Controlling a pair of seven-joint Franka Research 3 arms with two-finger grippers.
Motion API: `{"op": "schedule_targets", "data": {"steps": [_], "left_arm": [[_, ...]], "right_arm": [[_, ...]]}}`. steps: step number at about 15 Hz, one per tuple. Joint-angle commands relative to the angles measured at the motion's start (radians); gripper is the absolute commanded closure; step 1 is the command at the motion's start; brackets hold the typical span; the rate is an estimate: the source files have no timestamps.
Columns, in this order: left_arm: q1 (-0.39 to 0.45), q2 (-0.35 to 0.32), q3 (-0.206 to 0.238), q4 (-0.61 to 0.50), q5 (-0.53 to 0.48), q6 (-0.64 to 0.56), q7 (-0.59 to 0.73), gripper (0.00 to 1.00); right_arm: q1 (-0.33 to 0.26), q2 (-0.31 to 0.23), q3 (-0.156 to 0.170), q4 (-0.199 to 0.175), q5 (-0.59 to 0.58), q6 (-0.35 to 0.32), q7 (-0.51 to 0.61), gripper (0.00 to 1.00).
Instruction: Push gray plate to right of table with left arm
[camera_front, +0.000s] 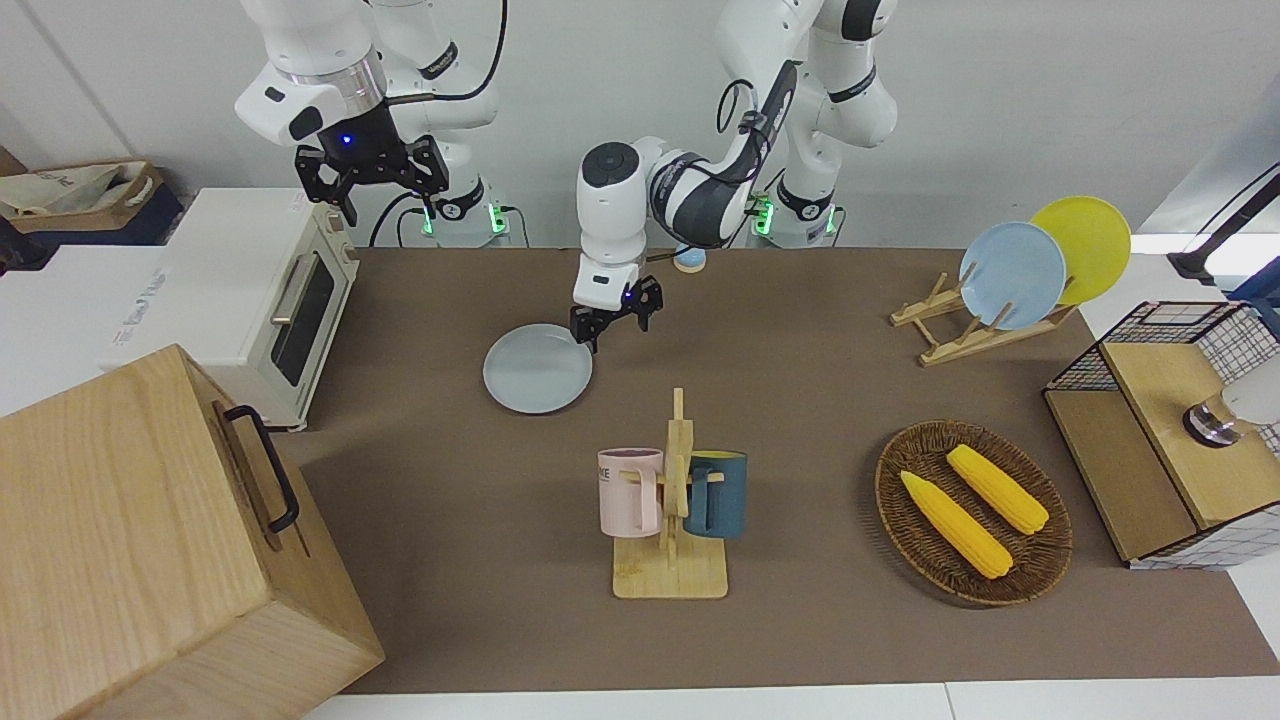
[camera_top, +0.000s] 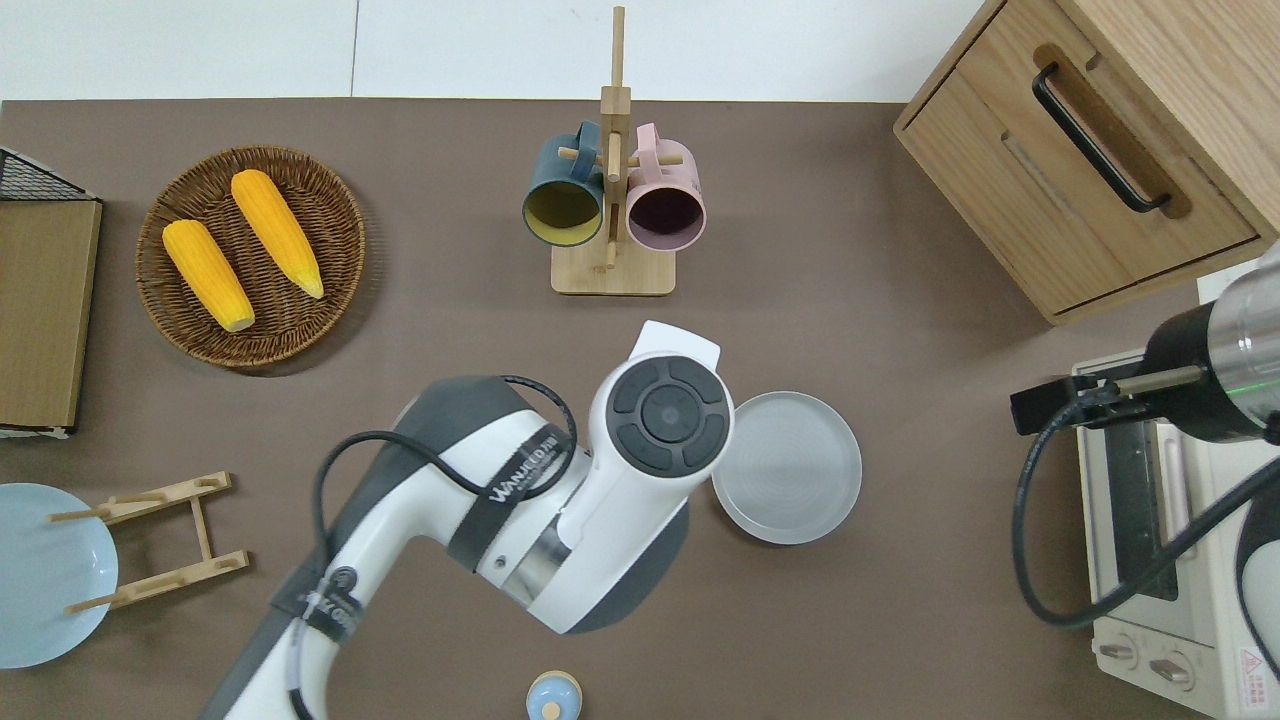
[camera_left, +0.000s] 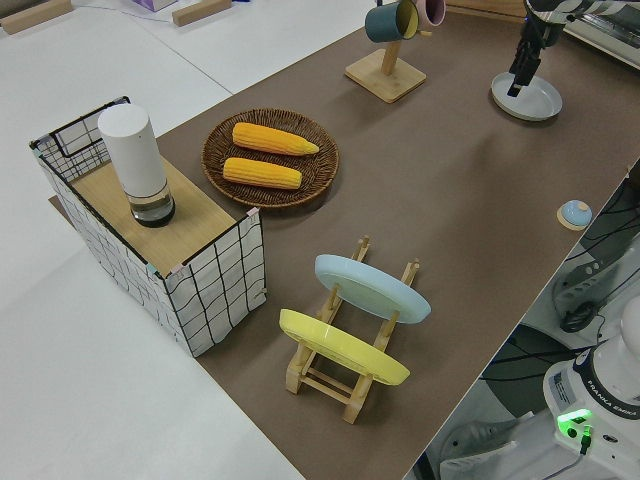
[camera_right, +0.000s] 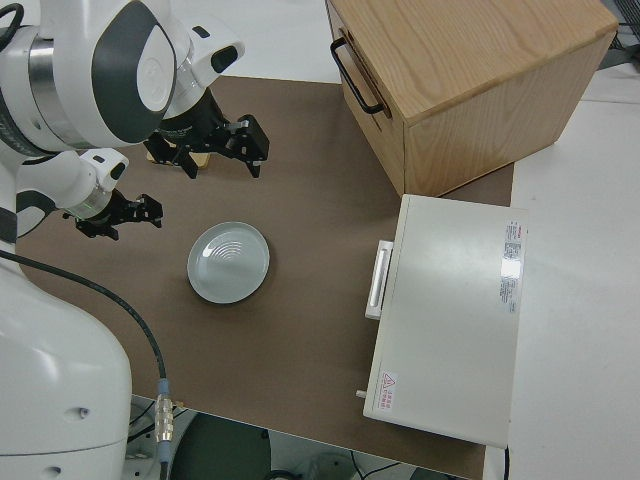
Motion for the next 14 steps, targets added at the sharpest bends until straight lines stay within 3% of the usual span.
{"op": "schedule_targets", "data": {"steps": [1, 14], "left_arm": [[0.088, -0.019, -0.005, 0.082, -0.003, -0.117, 0.157, 0.01], [0.381, -0.228, 0.003, 0.073, -0.042, -0.308, 0.670, 0.00]], "right_arm": [[-0.020, -0.003, 0.015, 0.008, 0.010, -0.015, 0.001, 0.017], [-0.020, -0.003, 0.013, 0.008, 0.010, -0.015, 0.001, 0.017]]}}
